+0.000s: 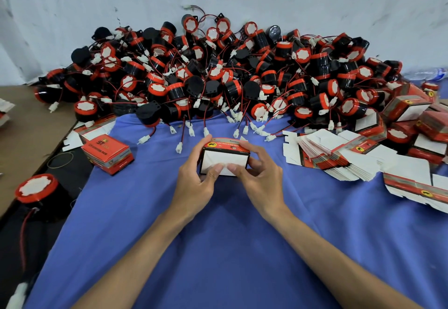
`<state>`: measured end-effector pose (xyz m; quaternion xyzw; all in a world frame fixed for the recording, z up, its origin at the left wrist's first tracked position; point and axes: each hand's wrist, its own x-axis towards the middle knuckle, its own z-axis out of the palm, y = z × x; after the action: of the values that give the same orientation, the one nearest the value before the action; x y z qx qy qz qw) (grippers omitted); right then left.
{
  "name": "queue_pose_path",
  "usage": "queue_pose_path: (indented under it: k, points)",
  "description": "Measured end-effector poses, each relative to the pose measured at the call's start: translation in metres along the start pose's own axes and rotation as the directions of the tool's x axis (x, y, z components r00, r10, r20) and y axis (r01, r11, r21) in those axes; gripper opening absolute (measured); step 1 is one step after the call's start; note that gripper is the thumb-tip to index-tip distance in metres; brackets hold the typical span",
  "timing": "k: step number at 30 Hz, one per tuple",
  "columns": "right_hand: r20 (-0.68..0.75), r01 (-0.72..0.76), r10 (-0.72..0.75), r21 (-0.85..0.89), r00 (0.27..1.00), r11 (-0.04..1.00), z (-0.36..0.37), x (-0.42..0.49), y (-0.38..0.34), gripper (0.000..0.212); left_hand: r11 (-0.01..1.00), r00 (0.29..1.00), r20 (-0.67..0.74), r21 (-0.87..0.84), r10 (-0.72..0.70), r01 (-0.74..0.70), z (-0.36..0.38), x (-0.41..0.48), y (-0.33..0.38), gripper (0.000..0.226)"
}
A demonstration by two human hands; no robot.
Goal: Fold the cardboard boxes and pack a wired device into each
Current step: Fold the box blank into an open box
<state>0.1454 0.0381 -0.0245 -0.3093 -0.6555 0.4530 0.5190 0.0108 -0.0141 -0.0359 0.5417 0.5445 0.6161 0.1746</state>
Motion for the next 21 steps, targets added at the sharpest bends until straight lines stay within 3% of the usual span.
queue_pose_path:
  k: [5,15,21]
  points:
    - [0.054,0.027,-0.025,-0.045,0.998,0.999,-0.0021,0.0002,0.0015,0.05,0.998,0.997,-0.069,0.055,0.039,-0.035,-0.0003,-0.0015,0.0021,0.053]
    - [-0.062,0.17,-0.19,-0.238,0.98,0.956,0.0044,-0.0048,0.0056,0.046,0.991,0.984,-0.161,0.123,0.078,-0.059,0.0008,-0.0023,0.0077,0.04]
    - [-0.066,0.167,-0.192,-0.273,0.979,0.947,0.0054,-0.0053,0.0084,0.041,0.993,0.979,-0.195,0.112,0.061,-0.039,0.0015,-0.0022,0.0031,0.036]
